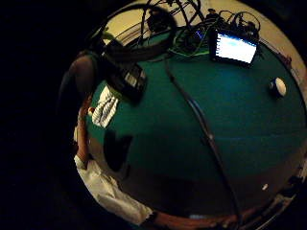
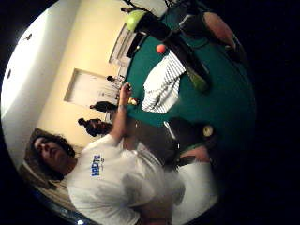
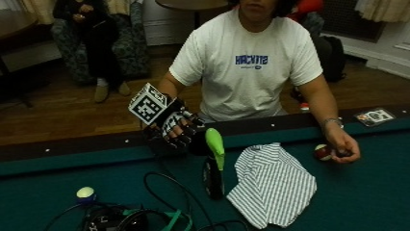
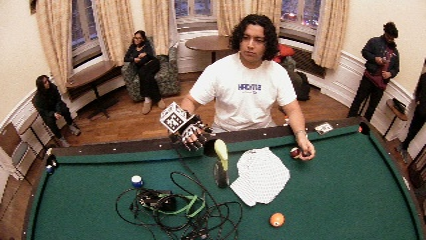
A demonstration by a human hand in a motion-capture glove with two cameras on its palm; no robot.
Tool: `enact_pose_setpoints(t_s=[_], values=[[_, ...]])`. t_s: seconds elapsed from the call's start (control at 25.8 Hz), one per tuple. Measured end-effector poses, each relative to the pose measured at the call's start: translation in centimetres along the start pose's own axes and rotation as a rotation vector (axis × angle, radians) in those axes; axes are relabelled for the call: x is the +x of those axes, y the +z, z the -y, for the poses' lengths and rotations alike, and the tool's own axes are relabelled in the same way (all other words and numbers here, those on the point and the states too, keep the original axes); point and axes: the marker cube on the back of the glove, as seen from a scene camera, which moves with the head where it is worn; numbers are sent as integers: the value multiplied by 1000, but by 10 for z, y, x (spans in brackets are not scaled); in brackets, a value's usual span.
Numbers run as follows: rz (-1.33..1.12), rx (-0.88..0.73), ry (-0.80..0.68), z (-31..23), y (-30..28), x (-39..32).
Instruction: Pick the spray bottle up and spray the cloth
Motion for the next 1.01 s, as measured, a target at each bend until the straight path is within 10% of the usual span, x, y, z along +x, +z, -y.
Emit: enact_pose_setpoints(t_s=[1.01], values=[[183, 269, 56, 33, 11, -7]])
